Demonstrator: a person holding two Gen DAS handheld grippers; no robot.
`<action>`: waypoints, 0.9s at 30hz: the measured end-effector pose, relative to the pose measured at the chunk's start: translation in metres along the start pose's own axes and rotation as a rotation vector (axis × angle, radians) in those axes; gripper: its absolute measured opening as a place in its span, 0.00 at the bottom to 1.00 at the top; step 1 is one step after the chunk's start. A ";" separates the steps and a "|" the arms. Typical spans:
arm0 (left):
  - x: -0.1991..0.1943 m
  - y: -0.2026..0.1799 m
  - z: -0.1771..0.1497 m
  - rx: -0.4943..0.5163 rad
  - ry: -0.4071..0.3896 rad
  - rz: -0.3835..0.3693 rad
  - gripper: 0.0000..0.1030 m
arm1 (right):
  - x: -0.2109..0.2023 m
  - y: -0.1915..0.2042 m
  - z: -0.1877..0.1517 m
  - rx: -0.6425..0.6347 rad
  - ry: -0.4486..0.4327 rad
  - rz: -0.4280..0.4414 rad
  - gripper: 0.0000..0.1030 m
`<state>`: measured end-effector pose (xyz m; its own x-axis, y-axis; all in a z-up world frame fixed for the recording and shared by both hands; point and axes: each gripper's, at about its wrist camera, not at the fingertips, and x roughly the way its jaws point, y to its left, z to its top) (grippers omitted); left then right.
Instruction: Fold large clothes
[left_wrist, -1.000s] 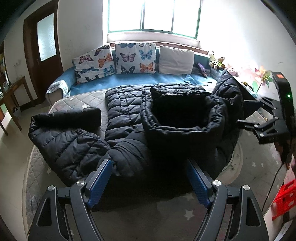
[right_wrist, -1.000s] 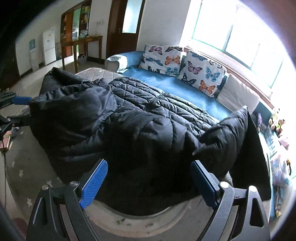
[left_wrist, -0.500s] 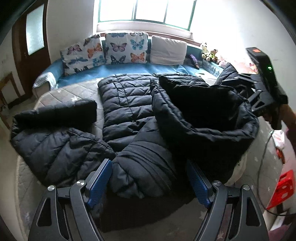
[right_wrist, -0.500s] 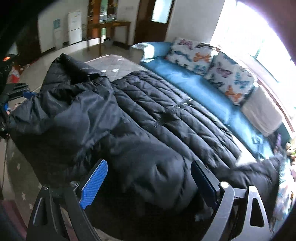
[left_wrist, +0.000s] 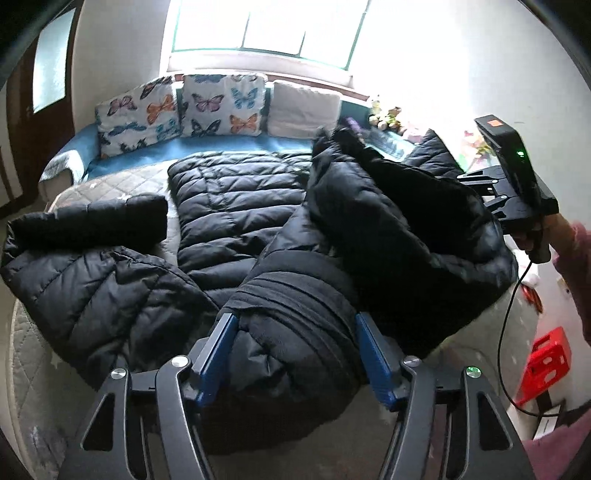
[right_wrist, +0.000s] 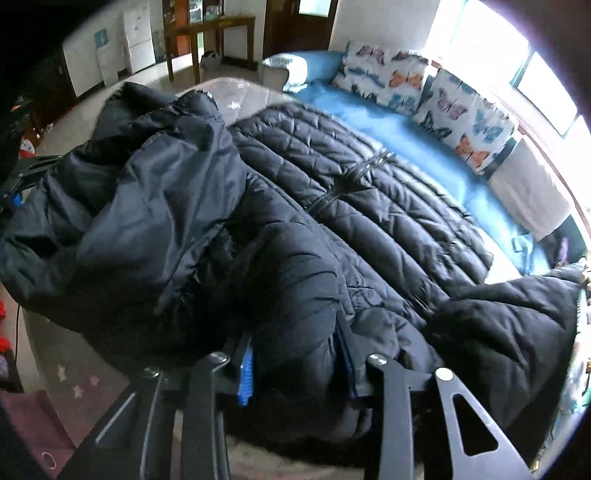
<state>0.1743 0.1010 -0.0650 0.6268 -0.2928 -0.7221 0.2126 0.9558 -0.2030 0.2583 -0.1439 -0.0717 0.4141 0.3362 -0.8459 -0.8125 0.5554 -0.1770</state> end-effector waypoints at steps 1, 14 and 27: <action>-0.004 -0.003 -0.003 0.007 -0.002 -0.003 0.65 | -0.012 0.006 -0.006 -0.004 -0.016 -0.011 0.36; -0.072 -0.055 -0.057 0.137 -0.012 -0.005 0.63 | -0.055 0.067 -0.118 0.007 0.026 -0.078 0.34; -0.025 -0.104 0.001 0.103 0.012 -0.054 0.66 | -0.083 0.058 -0.105 0.129 -0.108 -0.080 0.69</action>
<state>0.1377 0.0093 -0.0250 0.6034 -0.3431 -0.7199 0.3225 0.9306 -0.1732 0.1337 -0.2189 -0.0648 0.5229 0.3628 -0.7713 -0.7184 0.6746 -0.1697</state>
